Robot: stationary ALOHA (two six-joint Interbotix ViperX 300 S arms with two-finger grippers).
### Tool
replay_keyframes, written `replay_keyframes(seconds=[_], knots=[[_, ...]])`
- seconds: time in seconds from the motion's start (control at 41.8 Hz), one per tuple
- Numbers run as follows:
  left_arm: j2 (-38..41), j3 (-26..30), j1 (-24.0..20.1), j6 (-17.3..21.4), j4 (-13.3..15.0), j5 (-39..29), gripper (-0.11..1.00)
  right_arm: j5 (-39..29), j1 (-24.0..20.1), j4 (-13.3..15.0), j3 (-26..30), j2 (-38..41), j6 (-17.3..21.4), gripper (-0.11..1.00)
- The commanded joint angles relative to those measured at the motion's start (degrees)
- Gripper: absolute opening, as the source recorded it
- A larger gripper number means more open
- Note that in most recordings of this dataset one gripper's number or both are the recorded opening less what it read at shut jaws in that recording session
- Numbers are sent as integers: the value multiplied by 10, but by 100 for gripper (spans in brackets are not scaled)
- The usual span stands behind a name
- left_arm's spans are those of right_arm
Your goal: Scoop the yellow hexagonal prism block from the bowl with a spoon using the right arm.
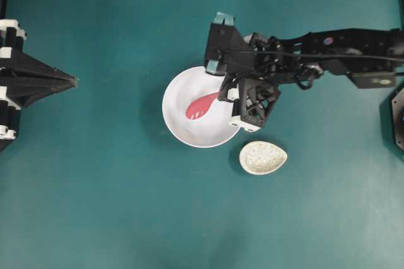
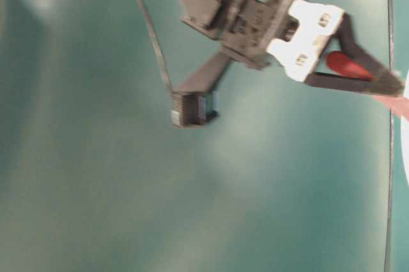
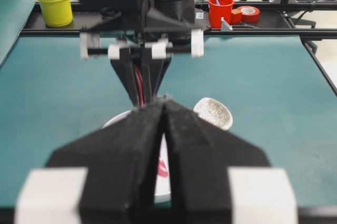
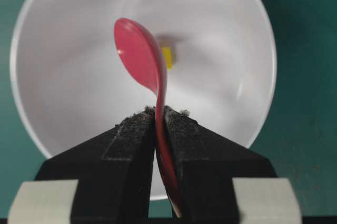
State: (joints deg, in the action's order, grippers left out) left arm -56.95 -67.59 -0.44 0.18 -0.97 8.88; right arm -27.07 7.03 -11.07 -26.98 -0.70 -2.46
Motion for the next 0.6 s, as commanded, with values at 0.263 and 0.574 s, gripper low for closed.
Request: replay_keyframes(seconds=[0.263, 0.574], knots=[[4, 6, -1, 0, -1, 3, 0, -3, 0, -4, -54, -134, 11, 11], [4, 6, -1, 0, -1, 2, 0, 64, -30, -5, -156, -242, 47, 11]])
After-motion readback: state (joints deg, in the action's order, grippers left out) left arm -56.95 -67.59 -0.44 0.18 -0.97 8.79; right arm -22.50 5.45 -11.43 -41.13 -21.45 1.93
